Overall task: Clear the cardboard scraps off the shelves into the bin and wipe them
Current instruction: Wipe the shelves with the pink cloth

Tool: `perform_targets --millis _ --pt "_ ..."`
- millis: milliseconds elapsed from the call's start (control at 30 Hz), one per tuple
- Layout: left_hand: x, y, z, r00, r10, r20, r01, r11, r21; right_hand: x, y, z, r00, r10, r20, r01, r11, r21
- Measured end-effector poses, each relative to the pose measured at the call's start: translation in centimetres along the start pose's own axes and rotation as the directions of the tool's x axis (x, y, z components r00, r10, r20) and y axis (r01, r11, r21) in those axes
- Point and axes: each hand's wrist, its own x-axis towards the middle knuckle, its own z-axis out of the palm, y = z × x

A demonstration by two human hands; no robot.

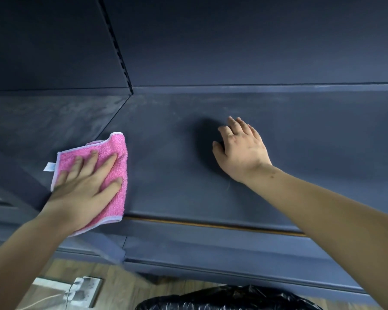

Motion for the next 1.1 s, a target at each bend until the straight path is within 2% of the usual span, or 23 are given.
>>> perform_targets --millis 200,300,500,733,900,1100 --pt "-1.4 -0.6 0.4 0.996 0.078 -0.034 -0.077 0.997 0.022 -0.8 -0.2 -0.4 0.993 -0.059 -0.099 0.064 0.997 0.043" --pt "-2.0 -0.6 0.9 0.985 0.169 -0.032 -0.166 0.983 0.077 -1.2 -0.3 -0.9 0.986 -0.089 -0.140 0.102 0.991 0.088" --pt "-2.6 0.3 2.4 0.944 0.320 -0.085 -0.296 0.930 0.220 -2.9 -0.2 -1.3 0.981 -0.193 -0.034 0.195 0.978 0.067" --pt "-4.1 5.1 4.3 0.883 0.430 -0.187 -0.368 0.882 0.295 -4.3 0.0 -1.1 0.975 -0.217 0.050 0.213 0.974 0.080" --pt "-5.0 8.8 5.4 0.817 0.531 -0.224 -0.433 0.822 0.370 -5.0 1.3 -1.8 0.984 -0.177 0.000 0.175 0.971 0.163" --pt "-6.2 13.3 5.9 0.818 0.538 -0.203 -0.449 0.818 0.360 -5.3 5.2 -3.6 0.996 -0.074 -0.053 0.083 0.977 0.197"
